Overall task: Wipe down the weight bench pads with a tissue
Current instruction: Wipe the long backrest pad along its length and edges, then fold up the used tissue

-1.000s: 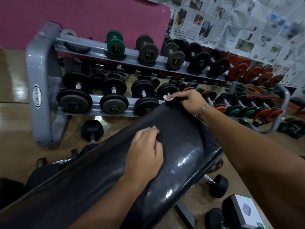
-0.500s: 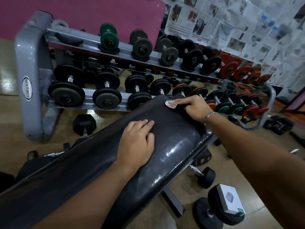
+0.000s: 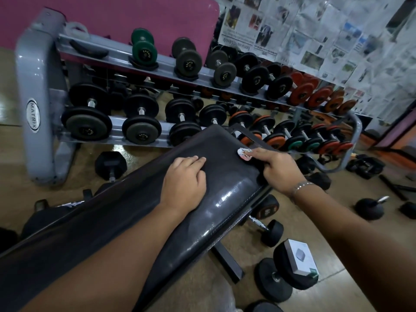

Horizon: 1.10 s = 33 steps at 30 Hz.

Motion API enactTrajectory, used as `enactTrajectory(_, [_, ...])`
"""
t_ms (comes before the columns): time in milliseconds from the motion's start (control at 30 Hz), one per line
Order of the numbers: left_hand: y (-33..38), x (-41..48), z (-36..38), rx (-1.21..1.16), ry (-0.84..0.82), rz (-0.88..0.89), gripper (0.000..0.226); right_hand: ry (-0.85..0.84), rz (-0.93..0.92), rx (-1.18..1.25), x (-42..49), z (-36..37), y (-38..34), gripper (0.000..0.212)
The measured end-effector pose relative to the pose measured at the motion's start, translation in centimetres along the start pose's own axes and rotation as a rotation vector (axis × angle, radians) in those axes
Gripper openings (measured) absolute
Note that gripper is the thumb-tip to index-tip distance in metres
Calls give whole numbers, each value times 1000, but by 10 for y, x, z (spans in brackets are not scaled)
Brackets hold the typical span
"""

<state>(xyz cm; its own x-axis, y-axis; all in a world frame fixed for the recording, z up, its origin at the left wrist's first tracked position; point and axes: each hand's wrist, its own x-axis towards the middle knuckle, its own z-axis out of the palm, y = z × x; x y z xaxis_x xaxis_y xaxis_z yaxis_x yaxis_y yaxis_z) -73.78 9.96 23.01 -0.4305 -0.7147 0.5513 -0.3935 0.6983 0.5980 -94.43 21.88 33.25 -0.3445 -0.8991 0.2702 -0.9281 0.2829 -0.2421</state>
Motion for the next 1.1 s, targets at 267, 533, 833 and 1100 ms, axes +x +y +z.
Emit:
enactTrajectory(267, [6,8,-28,-97,-156,-102,46,135,84,-82,-47,13,-27,73])
enactTrajectory(533, [10,-46,-83,-184,-247,-235,48,-29,233,-191,-119,28,-94,67])
enactTrajectory(833, [-6,-148,-165,-932,-401,-888,33,197,208,451,-166,61,-237,27])
enactTrajectory(1100, [-65,-187,-284,-1353,-114,-1041,56,118,-90,488,-164,117,-377,21])
